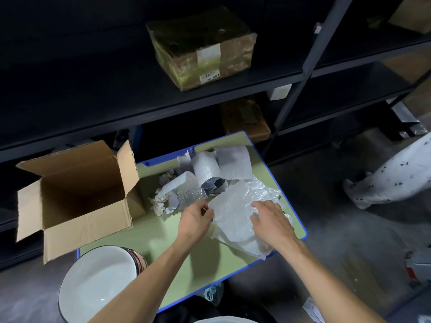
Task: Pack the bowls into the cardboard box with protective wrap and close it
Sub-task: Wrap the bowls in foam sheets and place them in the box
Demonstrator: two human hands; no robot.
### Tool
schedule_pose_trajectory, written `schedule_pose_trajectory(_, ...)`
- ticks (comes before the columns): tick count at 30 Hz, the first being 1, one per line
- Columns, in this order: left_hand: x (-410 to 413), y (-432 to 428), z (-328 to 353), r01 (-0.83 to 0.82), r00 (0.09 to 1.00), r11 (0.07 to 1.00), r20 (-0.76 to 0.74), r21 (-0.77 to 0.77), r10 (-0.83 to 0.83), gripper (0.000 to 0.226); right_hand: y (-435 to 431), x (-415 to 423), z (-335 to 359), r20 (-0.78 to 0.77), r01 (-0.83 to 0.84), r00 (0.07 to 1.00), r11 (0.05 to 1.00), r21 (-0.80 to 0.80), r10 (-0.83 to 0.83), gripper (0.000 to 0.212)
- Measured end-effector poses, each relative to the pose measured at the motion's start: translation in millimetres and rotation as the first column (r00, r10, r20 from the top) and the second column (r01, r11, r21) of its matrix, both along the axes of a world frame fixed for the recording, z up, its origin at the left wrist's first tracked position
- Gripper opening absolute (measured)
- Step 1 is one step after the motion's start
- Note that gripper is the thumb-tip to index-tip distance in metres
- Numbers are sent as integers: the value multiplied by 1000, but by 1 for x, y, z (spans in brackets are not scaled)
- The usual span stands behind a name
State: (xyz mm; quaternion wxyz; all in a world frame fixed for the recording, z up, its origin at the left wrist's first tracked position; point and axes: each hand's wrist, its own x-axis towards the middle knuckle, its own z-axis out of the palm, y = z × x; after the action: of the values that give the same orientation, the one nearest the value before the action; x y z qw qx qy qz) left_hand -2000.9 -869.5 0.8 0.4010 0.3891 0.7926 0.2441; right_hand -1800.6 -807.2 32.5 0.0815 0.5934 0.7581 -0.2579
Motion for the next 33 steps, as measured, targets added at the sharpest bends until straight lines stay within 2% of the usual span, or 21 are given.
schedule_pose_trajectory(6,-13,-14,26,34,999,992,-4,120,-34,15,12,-6,2,-61,38,997,999,0,-38,59)
schedule_pose_trajectory(9,-18,-18,42,62,998,982,-35,177,-57,18,18,-13,4,-169,51,983,994,-92,-66,67)
schedule_pose_trajectory(13,-28,-29,56,57,998,976,-21,208,-54,23,23,-26,13,-357,105,915,965,-240,-189,70)
schedule_pose_trajectory(14,-30,-32,58,52,999,974,-20,219,-48,22,23,-29,14,-372,104,908,963,-248,-194,64)
schedule_pose_trajectory(17,-38,-41,63,14,1000,970,-23,244,-9,15,22,-40,24,-421,75,888,962,-262,-184,25)
schedule_pose_trajectory(22,-53,-56,74,-92,990,966,-82,240,114,7,11,-60,45,-539,0,830,966,-259,-144,6)
schedule_pose_trajectory(25,-65,-67,83,-134,968,957,-171,259,182,6,2,-74,54,-566,-30,819,977,-211,-97,21)
schedule_pose_trajectory(28,-77,-85,93,-178,947,938,-208,296,246,6,-4,-88,61,-552,-35,831,983,-182,-72,20)
schedule_pose_trajectory(30,-86,-102,100,-206,940,927,-198,314,277,8,-9,-99,65,-554,-70,832,985,-155,-28,32)
schedule_pose_trajectory(33,-104,-130,110,-231,913,928,-265,292,311,9,-16,-116,71,-577,-158,815,980,-117,62,39)
